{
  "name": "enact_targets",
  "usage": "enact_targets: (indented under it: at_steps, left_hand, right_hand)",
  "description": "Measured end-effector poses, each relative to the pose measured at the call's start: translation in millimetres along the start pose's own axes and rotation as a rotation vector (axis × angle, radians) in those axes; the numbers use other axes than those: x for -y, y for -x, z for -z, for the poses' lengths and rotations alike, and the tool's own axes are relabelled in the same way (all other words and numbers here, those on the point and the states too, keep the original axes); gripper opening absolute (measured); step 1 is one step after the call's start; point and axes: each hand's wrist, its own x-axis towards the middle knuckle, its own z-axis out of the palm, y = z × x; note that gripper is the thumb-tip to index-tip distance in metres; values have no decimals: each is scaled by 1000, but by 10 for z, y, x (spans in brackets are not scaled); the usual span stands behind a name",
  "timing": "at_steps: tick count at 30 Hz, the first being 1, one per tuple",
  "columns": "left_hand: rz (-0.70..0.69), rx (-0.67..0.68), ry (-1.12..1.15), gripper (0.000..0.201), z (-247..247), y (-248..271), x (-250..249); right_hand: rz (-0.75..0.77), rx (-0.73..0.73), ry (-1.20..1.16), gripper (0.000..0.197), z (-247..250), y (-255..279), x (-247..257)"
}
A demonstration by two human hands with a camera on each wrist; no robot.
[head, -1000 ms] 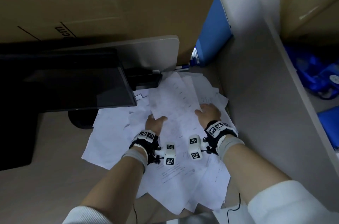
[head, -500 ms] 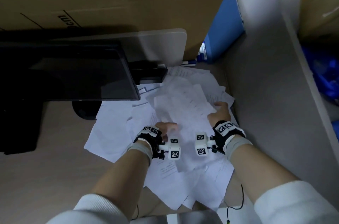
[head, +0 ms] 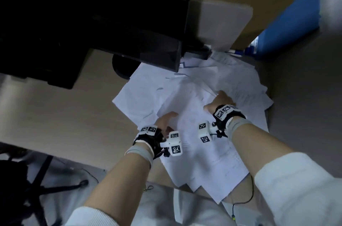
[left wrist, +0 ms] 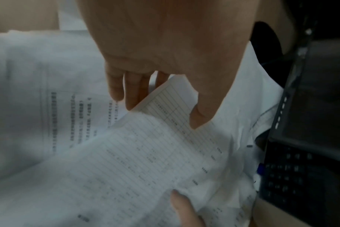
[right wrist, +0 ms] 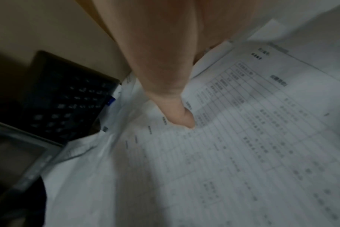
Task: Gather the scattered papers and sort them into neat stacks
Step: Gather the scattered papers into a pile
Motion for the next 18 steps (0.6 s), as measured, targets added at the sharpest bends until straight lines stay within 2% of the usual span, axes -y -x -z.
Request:
enact_targets:
  at_steps: [1,4,7,8,10,11,12,15,18]
  left_hand:
    - [-27,-3,12,59,27,-16,19]
    - [-41,10,52,44,24,13,55]
    - [37,13,-13,79,8,-78,94]
    - [24,-5,-33,75,13,-112,91]
    - [-50,-45,-33,46,30,-112,10]
    - [-90,-81,-66,39,35,-68,-64]
    - [-130,-112,-120,40,53,-53,-135]
    - [-214,-184,-351,52,135,-97,-310]
    - [-168,-241,-478,97,256,-290,-305]
  right_hand:
    - [-25,-12,66,92,-41,-14,-19]
    - [-32,-40,186,80,-50,-9,-103]
    - [-23,27,108,63,-48,3,-179]
    - [-19,67,37,60,-47,25,-196]
    - [0,124,-140,50,-85,53,-242]
    - [1,122,-200,43,-105,63,-260]
    - [-11,103,-249,39,-121,76,-290]
    - [-128,36,-335,42,-168,138,-373]
    - [-138,44,-333,46,-256,199,-407]
